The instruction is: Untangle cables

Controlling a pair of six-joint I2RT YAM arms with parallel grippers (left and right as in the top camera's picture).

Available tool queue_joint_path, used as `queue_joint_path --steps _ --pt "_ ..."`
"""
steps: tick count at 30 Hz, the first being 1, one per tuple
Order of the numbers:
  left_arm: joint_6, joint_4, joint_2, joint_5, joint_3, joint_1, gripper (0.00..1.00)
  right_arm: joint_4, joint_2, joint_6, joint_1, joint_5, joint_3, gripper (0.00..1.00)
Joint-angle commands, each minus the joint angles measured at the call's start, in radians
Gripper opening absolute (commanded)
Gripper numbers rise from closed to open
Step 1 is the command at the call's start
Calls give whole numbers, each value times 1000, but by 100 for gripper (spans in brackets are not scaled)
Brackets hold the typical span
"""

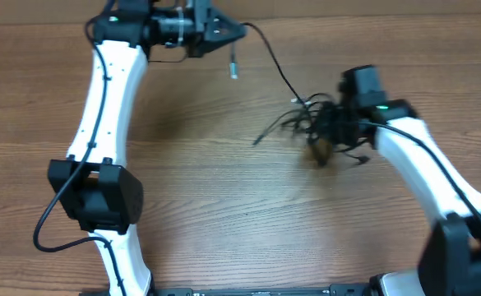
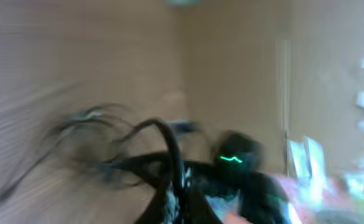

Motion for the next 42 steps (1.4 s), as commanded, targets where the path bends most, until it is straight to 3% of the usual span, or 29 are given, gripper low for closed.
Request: queue_joint_path --steps 1,5,9,10,11,12,13,16,24,31,36,41,42 --pt "194 -190 0 -339 7 55 4 -81 -146 -182 -48 -116 20 4" --pt "290 -367 0 -597 7 65 4 -149 -212 -225 -49 -168 20 4" --pt "378 -474 0 -725 7 61 9 -160 -257 -159 -48 -129 20 4" --pt "389 -487 0 -738 7 58 17 -160 -267 -129 -48 -102 20 4" --pt "407 -508 0 -742 7 58 45 -162 -289 -64 -42 -44 20 4" --pt "408 -517 0 -741 7 58 67 -162 -298 -45 -37 -28 20 4" --pt "427 -526 0 -710 7 58 80 -154 -312 -31 -24 -25 20 4" --pt "545 -523 -4 -539 8 47 100 -141 -317 -8 19 -15 20 4" --pt "686 -448 -47 -124 9 1 100 -118 -315 227 163 151 62 4" --pt "726 -464 -51 -176 8 -136 100 -127 -307 254 109 -40 235 4" --pt "777 -433 -51 -237 8 -202 100 -182 -300 207 14 -191 255 4" --pt "1016 -446 -51 -108 8 -203 100 -269 -275 77 -86 -323 255 4" --pt "1141 -481 -51 -94 8 -203 100 -283 -267 47 -104 -364 255 4"
